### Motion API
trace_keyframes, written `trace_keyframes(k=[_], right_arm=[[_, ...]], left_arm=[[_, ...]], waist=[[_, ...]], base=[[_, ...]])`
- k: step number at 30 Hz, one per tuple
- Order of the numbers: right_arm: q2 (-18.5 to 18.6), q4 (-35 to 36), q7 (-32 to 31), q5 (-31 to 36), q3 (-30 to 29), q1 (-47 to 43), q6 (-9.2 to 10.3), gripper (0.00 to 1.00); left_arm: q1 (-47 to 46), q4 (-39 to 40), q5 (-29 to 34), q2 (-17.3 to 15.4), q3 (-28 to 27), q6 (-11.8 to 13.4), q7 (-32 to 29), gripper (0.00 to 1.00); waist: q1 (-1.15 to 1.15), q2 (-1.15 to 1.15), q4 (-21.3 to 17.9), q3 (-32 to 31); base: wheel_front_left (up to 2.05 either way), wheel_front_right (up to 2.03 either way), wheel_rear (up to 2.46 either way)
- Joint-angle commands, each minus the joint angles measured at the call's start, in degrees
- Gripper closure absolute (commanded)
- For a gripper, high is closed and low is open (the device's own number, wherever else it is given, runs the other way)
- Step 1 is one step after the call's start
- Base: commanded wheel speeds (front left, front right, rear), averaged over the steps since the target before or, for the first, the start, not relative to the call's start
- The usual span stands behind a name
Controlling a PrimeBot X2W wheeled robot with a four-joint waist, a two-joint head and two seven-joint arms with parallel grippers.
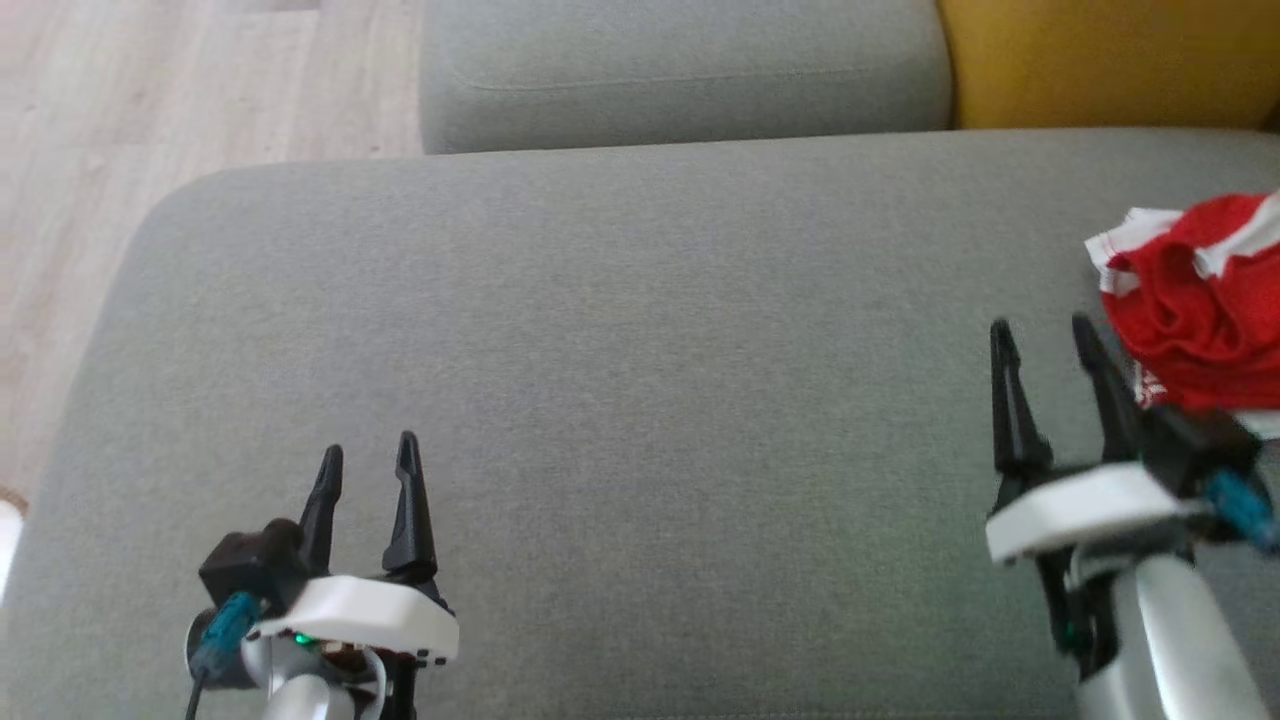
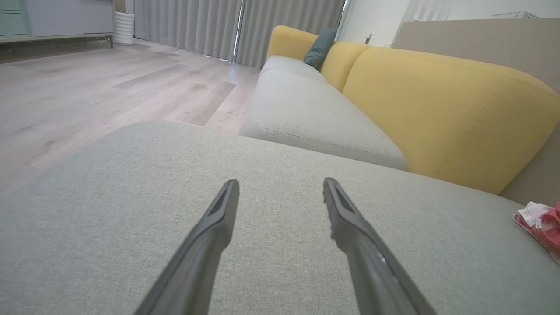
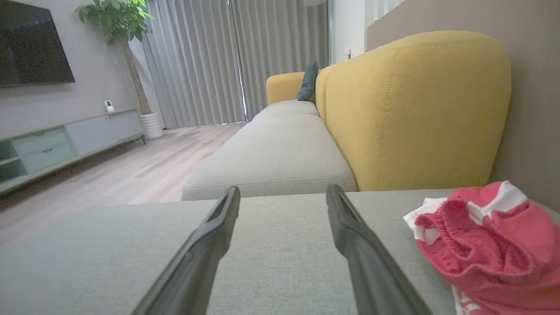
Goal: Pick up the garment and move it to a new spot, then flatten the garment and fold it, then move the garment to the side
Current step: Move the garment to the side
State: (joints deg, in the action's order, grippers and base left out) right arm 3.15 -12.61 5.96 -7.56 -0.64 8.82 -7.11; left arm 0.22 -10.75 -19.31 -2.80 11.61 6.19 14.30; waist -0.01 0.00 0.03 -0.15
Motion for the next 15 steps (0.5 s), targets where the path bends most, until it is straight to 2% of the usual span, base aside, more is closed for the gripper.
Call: trace_keyframes(k=[1, 7, 15], right_arm=[[-0.2, 2.4, 1.7, -1.4, 1.6, 0.4, -0.37, 0.00], [-0.3, 0.8, 5.7, -3.3, 3.6, -4.7, -0.37, 0.00], [-0.3, -0.3, 7.0, -2.2, 4.7, -4.8, -0.37, 0.00]], left_arm=[[-1.7, 1.5, 0.2, -0.1, -2.1, -0.3, 0.7, 0.00], [-1.0, 1.6, 0.8, -0.1, -1.0, -0.6, 0.7, 0.00], [-0.7, -0.2, 0.7, -0.1, 0.2, -0.4, 0.7, 0.00]], waist=[[0.01, 0.00, 0.7, -0.4], [0.01, 0.00, 1.4, -0.8], [0.01, 0.00, 1.2, -0.9]], base=[[0.00, 0.00, 0.00], [0.00, 0.00, 0.00], [0.00, 0.00, 0.00]])
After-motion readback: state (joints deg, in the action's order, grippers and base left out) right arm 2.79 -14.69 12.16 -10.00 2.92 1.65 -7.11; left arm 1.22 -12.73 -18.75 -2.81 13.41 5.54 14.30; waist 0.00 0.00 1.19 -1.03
